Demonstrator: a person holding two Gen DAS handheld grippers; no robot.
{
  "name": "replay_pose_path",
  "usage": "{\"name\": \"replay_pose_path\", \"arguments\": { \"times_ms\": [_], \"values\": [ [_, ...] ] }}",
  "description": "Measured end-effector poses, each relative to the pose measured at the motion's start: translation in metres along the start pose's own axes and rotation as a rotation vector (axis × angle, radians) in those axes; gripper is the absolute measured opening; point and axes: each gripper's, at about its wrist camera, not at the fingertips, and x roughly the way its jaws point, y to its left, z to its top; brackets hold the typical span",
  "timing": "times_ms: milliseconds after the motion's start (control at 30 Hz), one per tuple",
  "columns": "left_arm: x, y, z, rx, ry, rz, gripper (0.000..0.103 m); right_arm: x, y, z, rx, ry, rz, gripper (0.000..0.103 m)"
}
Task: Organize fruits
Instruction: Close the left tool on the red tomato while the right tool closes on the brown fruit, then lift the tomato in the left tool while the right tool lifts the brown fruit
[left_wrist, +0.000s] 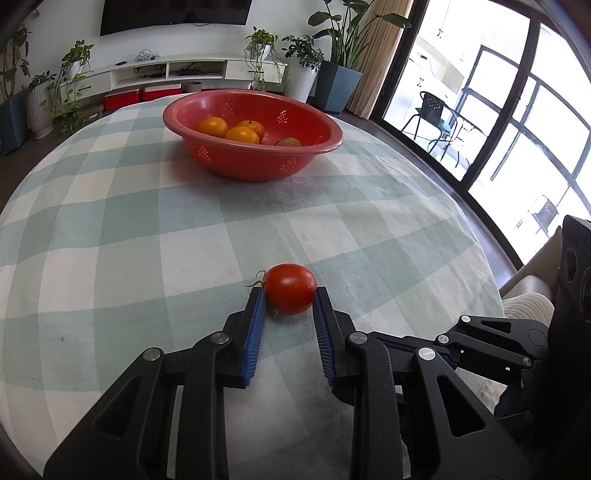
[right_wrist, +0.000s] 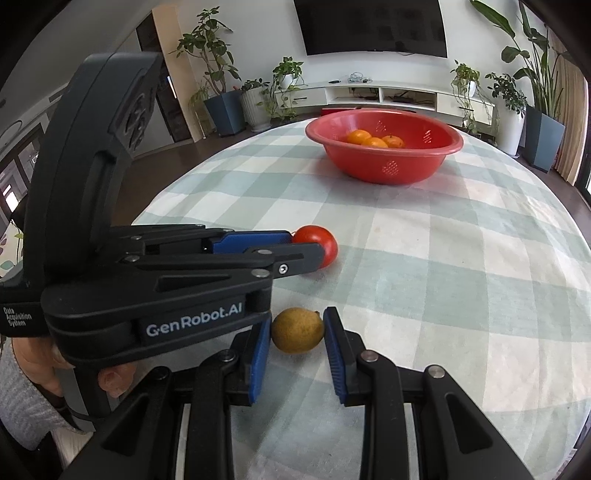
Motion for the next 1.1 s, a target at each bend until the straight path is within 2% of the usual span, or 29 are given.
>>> {"name": "replay_pose_path", "arguments": {
  "times_ms": [200,400,767,967,1033,1100],
  "values": [
    [-0.001,0.000,0.000,0.010,-0.002,0.000,0.024,-0.002,-0.004,0.001,0.010,-0.003,-0.011,0.032],
    [0.002,-0.009,0.000,0.054,0.007,0.032,0.025,-0.002,-0.003,0.001,0.005,-0.005,-0.017,0.032],
    [0.007,-0.009,0.003,0.050,0.007,0.039,0.025,0.000,-0.005,0.001,0.009,0.001,-0.023,0.032],
    [0.011,-0.010,0.004,0.046,0.017,0.030,0.033,0.001,-0.007,0.000,0.015,0.009,-0.028,0.032],
    [0.012,-0.010,0.005,0.047,0.016,0.027,0.039,0.001,-0.007,0.000,0.018,0.009,-0.029,0.032],
    [0.014,-0.011,0.006,0.049,0.018,0.028,0.039,0.001,-0.008,0.001,0.020,0.010,-0.030,0.032]
  ]
}}
